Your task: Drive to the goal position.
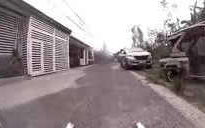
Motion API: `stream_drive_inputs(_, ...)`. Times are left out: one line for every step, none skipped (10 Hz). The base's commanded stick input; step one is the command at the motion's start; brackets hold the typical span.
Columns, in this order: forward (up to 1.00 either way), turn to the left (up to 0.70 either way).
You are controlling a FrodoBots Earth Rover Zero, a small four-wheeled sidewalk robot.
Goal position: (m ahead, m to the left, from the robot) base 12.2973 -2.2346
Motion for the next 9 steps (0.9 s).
stream_drive_inputs(1.00,0.02)
stream_drive_inputs(1.00,0.00)
stream_drive_inputs(1.00,0.02)
stream_drive_inputs(1.00,0.00)
stream_drive_inputs(1.00,0.01)
stream_drive_inputs(1.00,0.02)
stream_drive_inputs(1.00,0.02)
stream_drive_inputs(1.00,0.02)
stream_drive_inputs(1.00,0.02)
